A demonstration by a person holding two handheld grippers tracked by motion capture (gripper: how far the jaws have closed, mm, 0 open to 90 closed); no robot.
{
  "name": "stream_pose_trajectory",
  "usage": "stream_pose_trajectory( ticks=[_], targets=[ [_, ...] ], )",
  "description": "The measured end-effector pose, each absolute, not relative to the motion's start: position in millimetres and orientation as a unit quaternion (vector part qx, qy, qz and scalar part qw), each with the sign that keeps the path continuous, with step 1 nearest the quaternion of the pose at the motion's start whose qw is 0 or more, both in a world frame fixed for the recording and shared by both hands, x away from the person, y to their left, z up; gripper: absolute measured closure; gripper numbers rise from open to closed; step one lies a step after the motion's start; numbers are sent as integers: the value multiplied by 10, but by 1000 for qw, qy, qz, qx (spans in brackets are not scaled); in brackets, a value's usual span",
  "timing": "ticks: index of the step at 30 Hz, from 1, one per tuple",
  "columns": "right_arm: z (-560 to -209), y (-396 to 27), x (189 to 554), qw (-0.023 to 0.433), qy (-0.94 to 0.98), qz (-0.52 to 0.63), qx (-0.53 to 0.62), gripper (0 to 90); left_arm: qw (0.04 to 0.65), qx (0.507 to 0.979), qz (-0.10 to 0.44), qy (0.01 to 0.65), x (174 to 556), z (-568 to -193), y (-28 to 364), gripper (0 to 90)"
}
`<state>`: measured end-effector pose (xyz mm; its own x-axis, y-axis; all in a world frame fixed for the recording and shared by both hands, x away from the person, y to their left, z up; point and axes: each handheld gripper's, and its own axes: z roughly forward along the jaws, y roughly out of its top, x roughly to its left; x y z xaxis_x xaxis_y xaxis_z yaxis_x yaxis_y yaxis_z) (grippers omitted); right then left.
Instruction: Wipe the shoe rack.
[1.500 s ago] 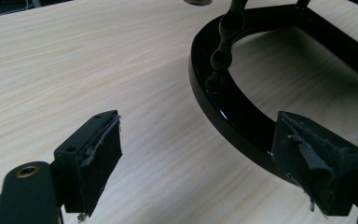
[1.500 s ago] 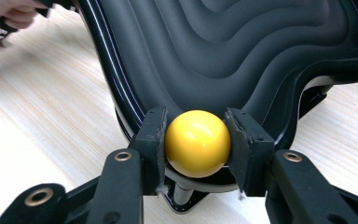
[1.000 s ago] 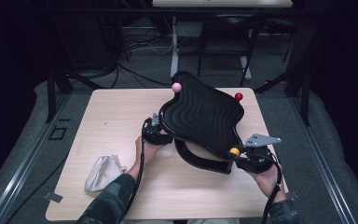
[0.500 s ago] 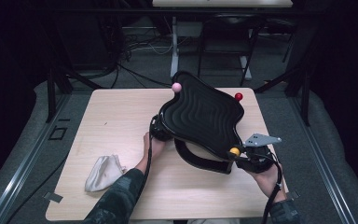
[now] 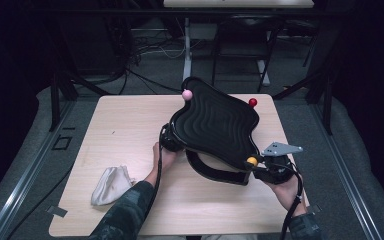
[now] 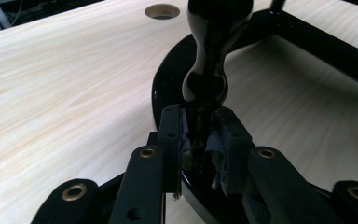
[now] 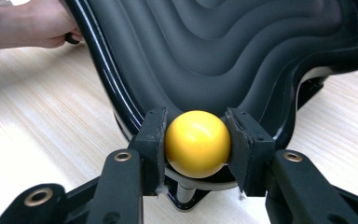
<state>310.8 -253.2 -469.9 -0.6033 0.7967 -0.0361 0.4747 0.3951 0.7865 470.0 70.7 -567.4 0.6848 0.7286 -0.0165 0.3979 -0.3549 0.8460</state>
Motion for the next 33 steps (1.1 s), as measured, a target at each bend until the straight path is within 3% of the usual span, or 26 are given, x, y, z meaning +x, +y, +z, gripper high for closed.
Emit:
stream_pose_trajectory(
  ticks=[33],
  targets=[
    [-4732,-2108,3528,276,797,351,406,596,401,800,171,412,3983,-5568,1409,750]
  ],
)
